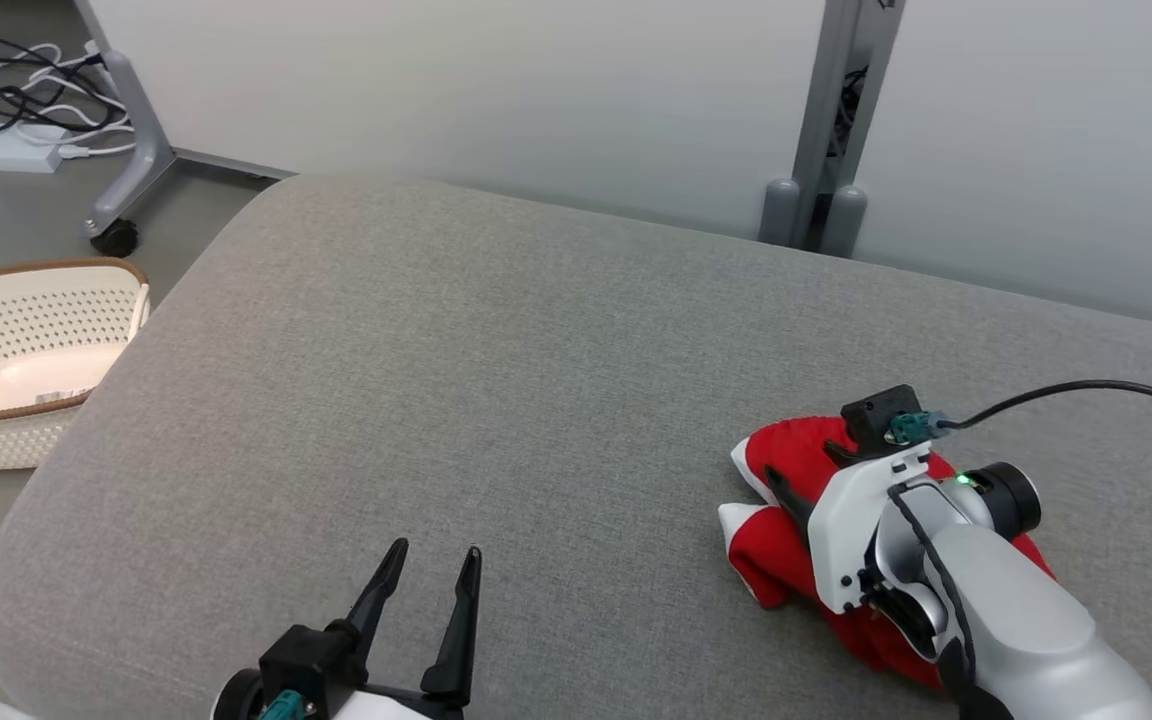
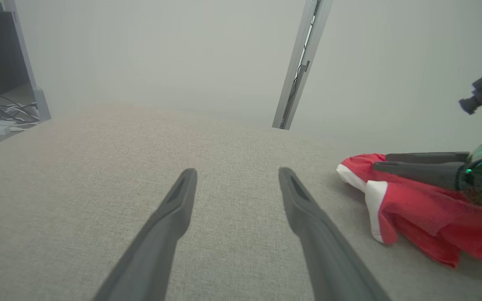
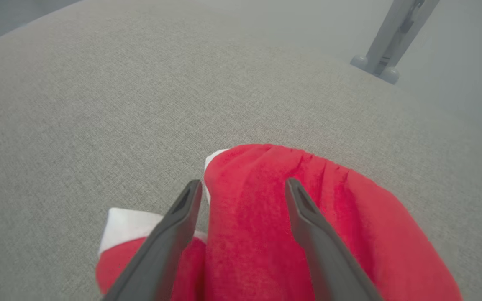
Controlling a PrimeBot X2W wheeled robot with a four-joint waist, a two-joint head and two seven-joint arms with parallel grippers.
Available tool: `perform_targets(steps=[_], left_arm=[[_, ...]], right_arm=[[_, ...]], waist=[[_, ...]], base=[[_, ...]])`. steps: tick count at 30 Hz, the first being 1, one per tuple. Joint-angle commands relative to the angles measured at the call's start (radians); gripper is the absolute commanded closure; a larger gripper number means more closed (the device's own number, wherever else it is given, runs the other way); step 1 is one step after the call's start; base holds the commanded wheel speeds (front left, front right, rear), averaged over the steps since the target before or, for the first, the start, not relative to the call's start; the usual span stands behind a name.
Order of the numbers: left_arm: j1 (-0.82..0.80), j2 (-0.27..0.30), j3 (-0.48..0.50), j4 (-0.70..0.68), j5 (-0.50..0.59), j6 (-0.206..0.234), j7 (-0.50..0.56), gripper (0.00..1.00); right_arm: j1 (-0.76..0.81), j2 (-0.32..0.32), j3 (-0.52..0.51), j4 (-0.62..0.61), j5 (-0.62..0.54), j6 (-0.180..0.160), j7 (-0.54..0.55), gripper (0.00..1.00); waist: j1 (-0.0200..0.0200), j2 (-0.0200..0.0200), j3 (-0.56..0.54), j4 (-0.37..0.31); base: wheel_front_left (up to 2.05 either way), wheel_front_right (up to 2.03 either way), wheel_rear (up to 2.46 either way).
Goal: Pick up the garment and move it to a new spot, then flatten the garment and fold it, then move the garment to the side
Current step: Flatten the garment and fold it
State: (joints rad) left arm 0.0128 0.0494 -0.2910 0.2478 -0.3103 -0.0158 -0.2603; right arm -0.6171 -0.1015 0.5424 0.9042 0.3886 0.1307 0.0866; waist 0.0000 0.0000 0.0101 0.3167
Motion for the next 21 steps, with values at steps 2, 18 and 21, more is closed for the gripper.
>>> perform_targets(steps=[2, 18, 21], left_arm=[[-0.011, 0.003, -0.011, 0.001, -0.009, 0.008, -0.003, 0.00], [-0.036, 0.003, -0.033, 0.020, -0.018, 0.022, -0.003, 0.00], [-0.029, 0.003, -0.030, 0.025, -0.013, 0.021, -0.003, 0.00]], right_arm=[[-0.022, 0.000, 0.000, 0.042, -0.013, 0.000, 0.011, 0.00], [-0.137, 0.043, 0.016, 0.209, 0.009, 0.000, -0.027, 1.00], [-0.147, 0.049, 0.053, 0.147, 0.065, 0.000, -0.059, 1.00]], waist=[[0.0000, 0.0000, 0.005, 0.023], [0.0000, 0.0000, 0.011, 0.051], [0.0000, 0.0000, -0.001, 0.045]], base=[[0.00, 0.00, 0.00], [0.00, 0.00, 0.00], [0.00, 0.00, 0.00]])
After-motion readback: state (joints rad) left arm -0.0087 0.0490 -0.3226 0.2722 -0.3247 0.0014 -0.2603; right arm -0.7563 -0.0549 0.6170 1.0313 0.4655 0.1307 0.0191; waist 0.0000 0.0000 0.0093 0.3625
